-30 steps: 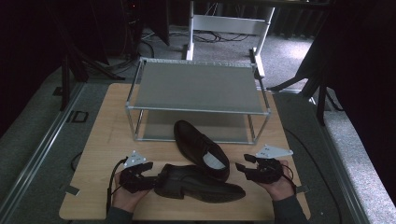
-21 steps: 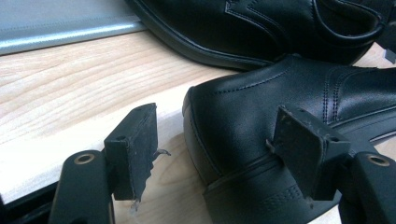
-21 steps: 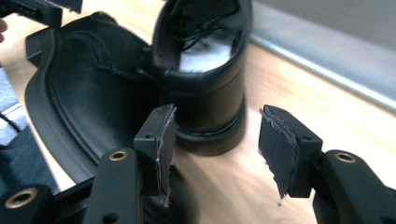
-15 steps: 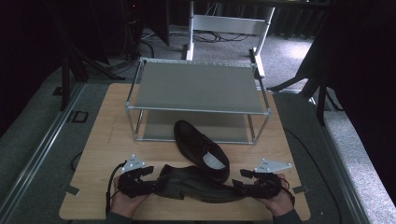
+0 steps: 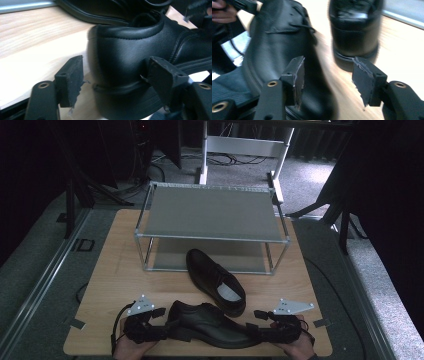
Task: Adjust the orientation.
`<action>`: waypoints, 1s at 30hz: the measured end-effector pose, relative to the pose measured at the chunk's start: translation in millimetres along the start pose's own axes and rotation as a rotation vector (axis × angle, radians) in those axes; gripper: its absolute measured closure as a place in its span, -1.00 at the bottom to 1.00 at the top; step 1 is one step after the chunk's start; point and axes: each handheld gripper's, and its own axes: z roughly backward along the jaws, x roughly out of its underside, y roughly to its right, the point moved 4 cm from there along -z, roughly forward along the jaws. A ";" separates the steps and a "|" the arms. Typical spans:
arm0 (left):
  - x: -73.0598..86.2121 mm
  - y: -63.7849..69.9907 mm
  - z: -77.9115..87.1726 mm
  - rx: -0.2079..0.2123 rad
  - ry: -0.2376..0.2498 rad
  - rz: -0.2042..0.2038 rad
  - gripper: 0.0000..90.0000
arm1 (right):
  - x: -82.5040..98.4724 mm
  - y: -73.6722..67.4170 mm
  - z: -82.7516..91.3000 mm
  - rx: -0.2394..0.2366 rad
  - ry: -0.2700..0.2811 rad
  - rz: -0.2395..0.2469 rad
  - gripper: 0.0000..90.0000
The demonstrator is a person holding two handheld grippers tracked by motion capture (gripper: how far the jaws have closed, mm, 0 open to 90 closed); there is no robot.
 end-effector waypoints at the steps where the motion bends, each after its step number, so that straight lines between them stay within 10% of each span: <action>1: -0.3 1.8 -1.0 0.003 -0.003 -0.007 -0.38 | -0.8 -3.8 0.6 -0.007 0.001 0.009 -0.12; 13: -2.5 5.5 -5.7 0.030 -0.022 -0.023 -0.58 | 16.4 -16.6 -0.2 -0.064 -0.065 0.034 -0.68; 30: -0.8 8.7 -6.8 0.030 -0.036 -0.049 -0.63 | 34.4 -17.5 -1.3 -0.120 -0.145 0.038 -0.78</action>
